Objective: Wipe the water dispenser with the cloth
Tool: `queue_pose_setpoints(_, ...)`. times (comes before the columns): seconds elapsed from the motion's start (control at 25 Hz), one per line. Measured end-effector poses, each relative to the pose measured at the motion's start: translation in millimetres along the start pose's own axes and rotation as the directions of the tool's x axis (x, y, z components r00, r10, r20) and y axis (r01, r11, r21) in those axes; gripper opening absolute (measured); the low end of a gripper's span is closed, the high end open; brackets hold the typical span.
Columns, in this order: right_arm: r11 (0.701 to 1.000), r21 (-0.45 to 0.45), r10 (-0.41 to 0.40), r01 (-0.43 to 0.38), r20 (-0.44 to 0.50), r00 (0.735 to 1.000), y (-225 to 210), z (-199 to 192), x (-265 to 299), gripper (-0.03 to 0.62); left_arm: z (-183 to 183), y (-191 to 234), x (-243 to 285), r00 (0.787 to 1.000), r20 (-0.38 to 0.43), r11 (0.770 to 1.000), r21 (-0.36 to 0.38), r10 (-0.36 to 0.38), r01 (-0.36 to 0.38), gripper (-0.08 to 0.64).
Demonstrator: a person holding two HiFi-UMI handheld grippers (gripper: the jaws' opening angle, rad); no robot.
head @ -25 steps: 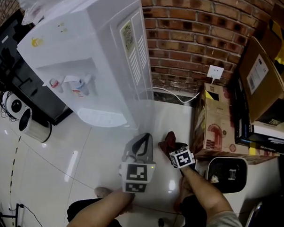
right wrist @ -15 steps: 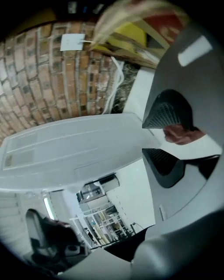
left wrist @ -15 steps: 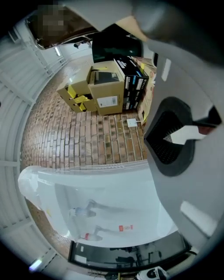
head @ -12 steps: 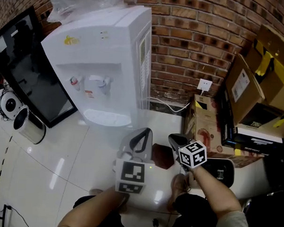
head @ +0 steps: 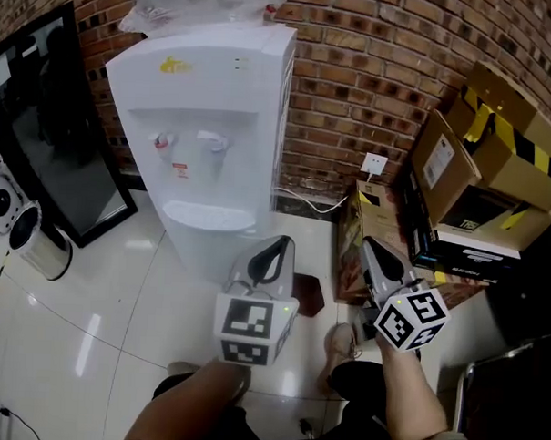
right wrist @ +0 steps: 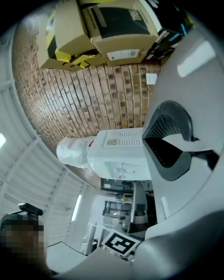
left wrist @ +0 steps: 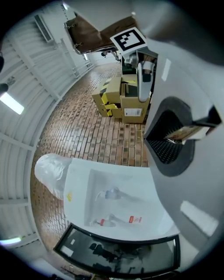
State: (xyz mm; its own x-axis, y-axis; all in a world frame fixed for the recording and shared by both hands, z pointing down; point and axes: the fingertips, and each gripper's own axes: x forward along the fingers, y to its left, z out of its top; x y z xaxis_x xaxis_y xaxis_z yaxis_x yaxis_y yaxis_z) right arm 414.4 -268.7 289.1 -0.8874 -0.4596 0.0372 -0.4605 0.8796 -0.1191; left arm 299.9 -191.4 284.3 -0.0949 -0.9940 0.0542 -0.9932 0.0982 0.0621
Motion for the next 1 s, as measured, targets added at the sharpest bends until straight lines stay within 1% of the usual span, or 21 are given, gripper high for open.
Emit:
queue_pose_setpoints(0.08,0.999,-0.03,-0.016,0.016,-0.005,1.0,6,3,-8,0.011,0,-2,-1,1.0,0.005,1.0,0.014,0.001,-0.001,0.0)
queue_pose_setpoints(0.2,0.994,-0.098,-0.044,0.048,0.045,0.998,6,20,-12,0.011,2,-1,-3,1.0,0.013,0.999,0.036,0.01,-0.011,0.0)
queue_pose_setpoints(0.32,0.995,-0.095,-0.027,0.033,0.069,0.997,9,31,-6,0.011,-1,10,-6,0.999,0.008,0.998,0.046,0.053,-0.053,0.0)
queue_pose_setpoints(0.44,0.994,-0.105,-0.005,0.015,0.097,0.995,11,45,0,0.011,-3,19,-10,0.997,0.001,0.995,0.057,0.079,-0.079,0.0)
queue_pose_setpoints(0.52,0.994,-0.107,0.004,0.006,0.093,0.996,9,43,3,0.011,-3,24,-11,0.995,0.002,0.994,0.044,0.096,-0.096,0.0)
queue_pose_setpoints(0.6,0.996,-0.086,0.032,-0.026,0.072,0.997,5,38,6,0.011,-2,26,-9,0.994,0.009,0.993,0.033,0.109,-0.109,0.0)
queue_pose_setpoints(0.68,0.995,-0.09,0.049,-0.044,0.057,0.997,0,38,7,0.011,0,24,-6,0.995,0.01,0.994,0.037,0.104,-0.104,0.0)
queue_pose_setpoints(0.84,0.994,-0.104,0.035,-0.029,0.047,0.998,-11,40,7,0.011,2,14,-2,0.998,0.015,0.997,0.045,0.059,-0.059,0.0)
queue_pose_setpoints(1.0,0.993,-0.112,0.043,-0.039,0.038,0.998,-15,35,18,0.011,5,22,3,0.998,0.025,0.998,0.036,0.059,-0.06,0.0)
